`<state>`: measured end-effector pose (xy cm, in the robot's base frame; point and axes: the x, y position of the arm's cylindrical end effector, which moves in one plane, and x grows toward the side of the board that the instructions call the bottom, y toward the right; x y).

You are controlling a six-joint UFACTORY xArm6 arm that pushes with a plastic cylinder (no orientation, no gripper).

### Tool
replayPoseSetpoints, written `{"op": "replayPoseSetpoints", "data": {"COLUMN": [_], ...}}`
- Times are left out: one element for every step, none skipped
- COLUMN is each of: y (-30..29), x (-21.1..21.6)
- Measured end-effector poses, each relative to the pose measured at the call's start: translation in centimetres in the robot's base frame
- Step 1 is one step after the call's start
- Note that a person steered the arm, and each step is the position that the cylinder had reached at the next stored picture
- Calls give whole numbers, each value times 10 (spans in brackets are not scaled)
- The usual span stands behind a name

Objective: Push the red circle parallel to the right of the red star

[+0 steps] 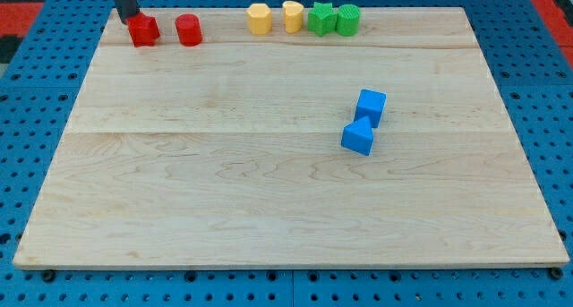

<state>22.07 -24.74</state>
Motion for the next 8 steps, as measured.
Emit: {"op": "replayPoseSetpoints", "data": {"y": [7, 21, 16, 23, 40, 86, 88, 96], "x": [-22, -1, 39, 43, 4, 2, 29, 49]}}
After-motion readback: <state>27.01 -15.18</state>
